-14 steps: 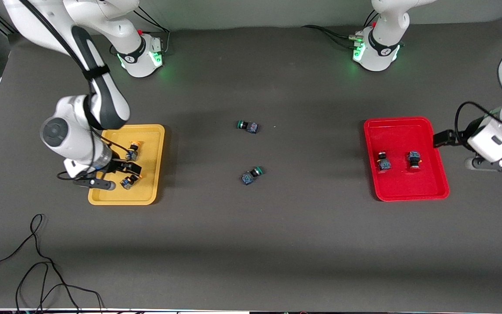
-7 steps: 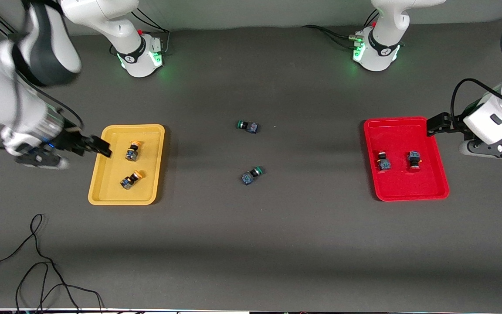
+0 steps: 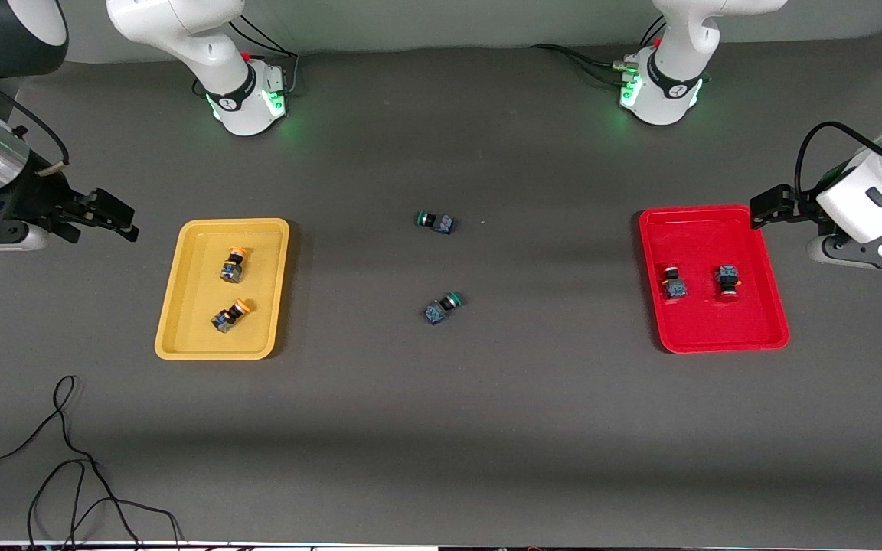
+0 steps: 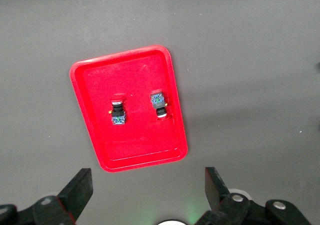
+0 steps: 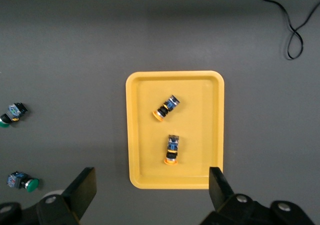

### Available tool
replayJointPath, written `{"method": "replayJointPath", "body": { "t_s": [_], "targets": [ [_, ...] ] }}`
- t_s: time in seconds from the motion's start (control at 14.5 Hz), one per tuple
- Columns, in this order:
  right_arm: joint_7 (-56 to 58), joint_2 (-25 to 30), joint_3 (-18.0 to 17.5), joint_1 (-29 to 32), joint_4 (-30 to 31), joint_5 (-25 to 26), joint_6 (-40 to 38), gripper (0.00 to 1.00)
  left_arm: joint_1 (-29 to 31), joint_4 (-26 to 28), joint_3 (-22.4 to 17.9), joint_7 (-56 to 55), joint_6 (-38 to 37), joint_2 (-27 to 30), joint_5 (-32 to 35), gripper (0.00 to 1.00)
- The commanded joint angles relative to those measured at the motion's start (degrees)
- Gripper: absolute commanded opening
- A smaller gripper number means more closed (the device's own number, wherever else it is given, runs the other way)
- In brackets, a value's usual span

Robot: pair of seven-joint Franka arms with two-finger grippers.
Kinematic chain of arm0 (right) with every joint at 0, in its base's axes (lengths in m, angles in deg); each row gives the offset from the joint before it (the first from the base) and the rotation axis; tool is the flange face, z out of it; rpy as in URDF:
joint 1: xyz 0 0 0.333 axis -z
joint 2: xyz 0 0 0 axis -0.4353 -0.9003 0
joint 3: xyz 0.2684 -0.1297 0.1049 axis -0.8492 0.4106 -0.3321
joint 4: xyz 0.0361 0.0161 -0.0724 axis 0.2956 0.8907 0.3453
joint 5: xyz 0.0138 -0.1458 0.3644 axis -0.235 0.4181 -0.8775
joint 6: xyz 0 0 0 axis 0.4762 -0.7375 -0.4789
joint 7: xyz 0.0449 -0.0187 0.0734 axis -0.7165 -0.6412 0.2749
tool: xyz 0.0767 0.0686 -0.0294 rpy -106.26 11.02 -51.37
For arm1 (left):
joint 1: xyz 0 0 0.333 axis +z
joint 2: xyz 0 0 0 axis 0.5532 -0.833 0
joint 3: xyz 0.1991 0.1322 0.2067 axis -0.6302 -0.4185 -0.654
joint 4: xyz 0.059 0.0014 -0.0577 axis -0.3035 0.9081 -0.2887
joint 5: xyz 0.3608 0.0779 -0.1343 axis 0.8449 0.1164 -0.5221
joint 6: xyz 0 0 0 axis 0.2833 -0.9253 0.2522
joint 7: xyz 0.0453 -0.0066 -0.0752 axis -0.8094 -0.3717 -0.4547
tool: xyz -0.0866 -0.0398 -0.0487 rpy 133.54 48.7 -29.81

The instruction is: Place red and yellow buttons in trays

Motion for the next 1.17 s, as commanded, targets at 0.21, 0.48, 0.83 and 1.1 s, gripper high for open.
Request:
{"method": "replayJointPath", "body": {
  "t_s": [0.21, 0.48, 0.83, 1.1],
  "targets": [
    [1.5, -1.7, -0.6, 0.9, -3.1, -0.8, -2.1, 1.0, -1.7, 0.3, -1.7, -0.5, -0.4, 0.8, -0.4, 1.0],
    [1.3, -1.5, -0.6, 0.8, -3.4, -0.9, -2.3, 1.0, -1.7, 0.5, -1.7, -0.4, -0.6, 0.8, -0.3, 1.0],
    [1.6, -1.7, -0.6, 0.7, -4.2, -0.8, -2.3, 1.0, -1.7, 1.3, -1.7, -0.2, -0.1, 1.2, -0.2, 1.0],
    [1.4, -1.8, -0.6, 0.7, -4.3, -0.7, -2.3, 1.0, -1.7, 1.3, -1.7, -0.3, 0.9, 1.2, 0.2, 1.0]
  ]
}}
